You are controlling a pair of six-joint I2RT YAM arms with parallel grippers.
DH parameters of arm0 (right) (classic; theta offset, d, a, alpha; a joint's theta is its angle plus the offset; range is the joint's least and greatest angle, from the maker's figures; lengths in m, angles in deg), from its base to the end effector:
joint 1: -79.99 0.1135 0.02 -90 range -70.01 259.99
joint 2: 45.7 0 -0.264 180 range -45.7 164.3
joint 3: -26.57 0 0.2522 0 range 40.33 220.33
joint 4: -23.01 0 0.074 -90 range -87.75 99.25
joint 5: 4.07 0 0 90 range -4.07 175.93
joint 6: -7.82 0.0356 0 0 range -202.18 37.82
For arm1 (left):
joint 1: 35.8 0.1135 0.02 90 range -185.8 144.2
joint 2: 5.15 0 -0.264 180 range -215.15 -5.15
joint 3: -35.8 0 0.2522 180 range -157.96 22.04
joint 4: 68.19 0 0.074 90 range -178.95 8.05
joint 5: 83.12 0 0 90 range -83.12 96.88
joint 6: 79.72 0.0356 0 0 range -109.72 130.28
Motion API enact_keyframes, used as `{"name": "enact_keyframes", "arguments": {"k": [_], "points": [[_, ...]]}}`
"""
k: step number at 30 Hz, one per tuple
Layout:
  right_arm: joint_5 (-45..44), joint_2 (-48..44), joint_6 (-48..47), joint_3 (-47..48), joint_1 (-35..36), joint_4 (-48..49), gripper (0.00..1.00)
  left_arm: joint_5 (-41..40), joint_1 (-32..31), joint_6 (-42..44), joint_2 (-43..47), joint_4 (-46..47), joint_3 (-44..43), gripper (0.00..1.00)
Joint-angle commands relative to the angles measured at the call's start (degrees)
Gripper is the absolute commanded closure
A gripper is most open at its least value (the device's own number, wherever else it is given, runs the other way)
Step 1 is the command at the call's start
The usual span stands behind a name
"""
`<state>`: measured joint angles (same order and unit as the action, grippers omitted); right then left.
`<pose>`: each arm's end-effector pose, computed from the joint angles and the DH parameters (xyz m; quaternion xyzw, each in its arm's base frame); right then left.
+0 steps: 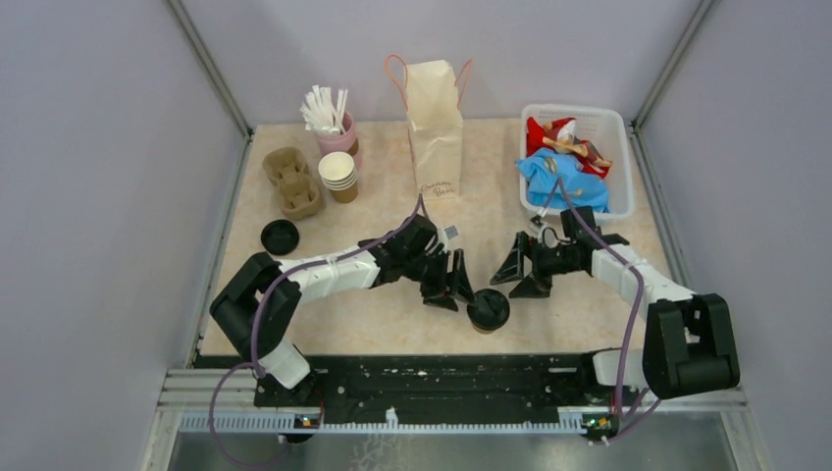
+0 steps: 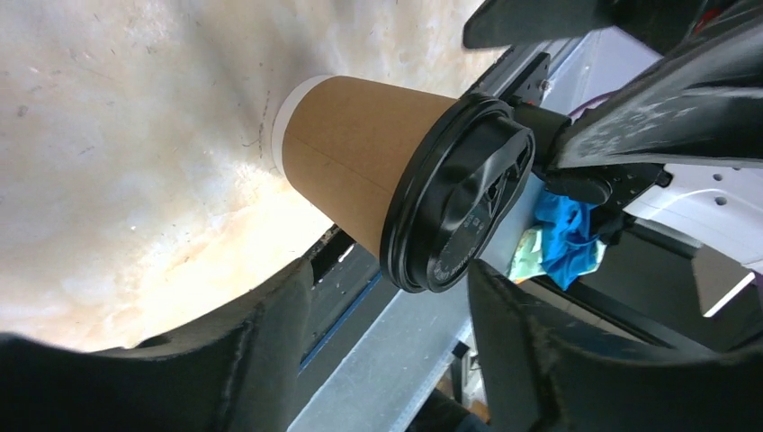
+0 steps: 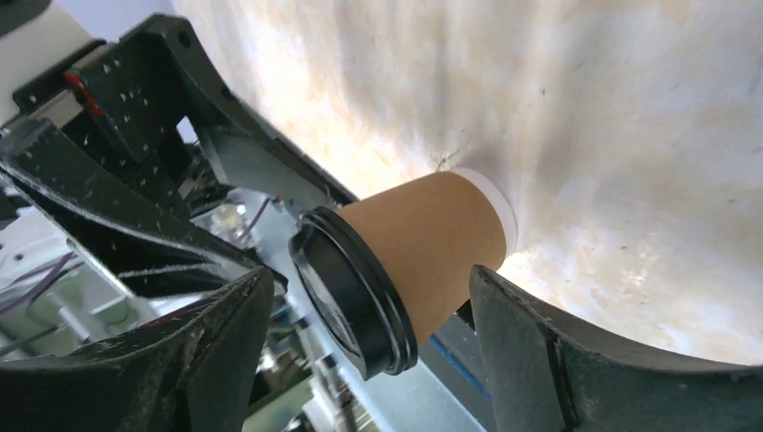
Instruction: Pack the takeout coffee
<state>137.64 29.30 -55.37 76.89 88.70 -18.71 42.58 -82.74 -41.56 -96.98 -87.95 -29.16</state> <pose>0.2125 0.0608 0.1752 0.0505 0.8839 0.4627 0.0450 0.2061 -0.2510 0.1886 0.0753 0.8885 -0.4524 0.0127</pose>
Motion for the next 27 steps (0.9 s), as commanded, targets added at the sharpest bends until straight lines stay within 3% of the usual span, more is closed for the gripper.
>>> {"name": "enact_keyframes", "arguments": {"k": [1, 4, 7, 12, 17, 27], "points": [[-14.0, -3.3, -7.3, 10.9, 2.5, -15.7, 0.12, -2.3, 0.4, 3.2, 3.2, -6.7, -6.4, 0.26], [-26.7, -3.3, -7.4, 17.2, 9.2, -25.2, 0.03, -8.0, 0.9, 8.3, 6.6, -16.7, -10.6, 0.16], [-41.6, -3.9, -4.8, 23.0, 17.9, -31.1, 0.01, -17.6, 1.0, 11.0, 12.8, -24.9, -12.5, 0.10], [-57.1, -0.4, 0.3, 30.6, 34.4, -38.3, 0.01, -33.4, 1.1, 6.1, 28.9, -29.3, -6.7, 0.06], [-60.2, 3.9, 2.6, 34.1, 42.9, -39.3, 0.01, -39.9, 1.3, 1.6, 43.2, -29.9, 0.4, 0.02], [-60.6, 7.8, 3.6, 34.6, 47.4, -37.3, 0.02, -40.0, 1.3, 1.1, 45.1, -33.5, -0.3, 0.02]]}}
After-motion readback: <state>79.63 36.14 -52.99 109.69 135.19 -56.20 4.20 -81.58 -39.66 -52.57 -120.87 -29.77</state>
